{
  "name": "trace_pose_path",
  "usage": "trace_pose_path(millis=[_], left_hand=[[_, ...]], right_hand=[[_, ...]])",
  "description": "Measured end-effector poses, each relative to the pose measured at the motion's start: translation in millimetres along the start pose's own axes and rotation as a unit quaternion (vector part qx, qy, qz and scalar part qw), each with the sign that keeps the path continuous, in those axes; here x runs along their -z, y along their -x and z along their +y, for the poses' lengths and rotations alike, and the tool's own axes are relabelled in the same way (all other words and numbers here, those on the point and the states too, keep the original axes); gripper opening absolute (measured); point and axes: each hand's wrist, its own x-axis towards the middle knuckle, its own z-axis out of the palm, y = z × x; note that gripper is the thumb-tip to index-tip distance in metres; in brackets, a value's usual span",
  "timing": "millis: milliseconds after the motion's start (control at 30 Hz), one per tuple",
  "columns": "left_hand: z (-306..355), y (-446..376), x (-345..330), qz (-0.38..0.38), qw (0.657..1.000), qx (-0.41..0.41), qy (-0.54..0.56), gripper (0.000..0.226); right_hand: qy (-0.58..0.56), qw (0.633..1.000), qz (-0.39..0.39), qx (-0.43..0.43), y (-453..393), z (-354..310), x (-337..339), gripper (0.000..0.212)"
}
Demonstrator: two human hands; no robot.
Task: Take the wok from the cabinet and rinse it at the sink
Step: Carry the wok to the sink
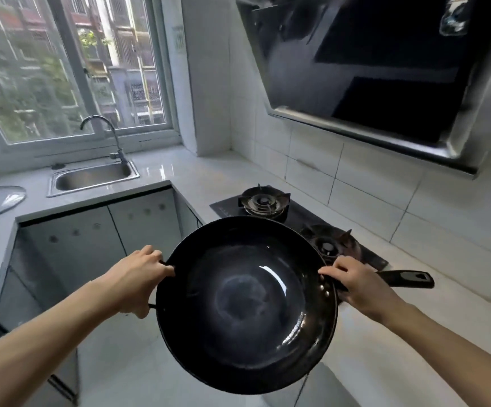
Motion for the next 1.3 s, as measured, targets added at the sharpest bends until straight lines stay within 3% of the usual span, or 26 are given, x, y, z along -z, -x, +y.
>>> trace_pose_path(millis=[300,733,900,1300], left_hand=[[-108,4,-34,-0.004,0.999,0.021,0.03,0.091],[-213,-93,-61,-0.043,0.995,0.074,0.049,0.096],[-257,-125,-54,-0.045,0.992,0.108,0.053,0.089],[-390,-182,-116,-0.084,0.98,0.143,0.109,0.088]], right_hand=[[0.018,0.999,-0.015,0.044,-98,-66,-17,0.068],[-0.006,0.994,-0.004,0.106,-294,-22,-89,0.065],[-0.024,0.988,-0.015,0.151,-380,-10,-115,0.066],[-0.033,0.981,-0.04,0.189,-569,-55,-179,0.068]])
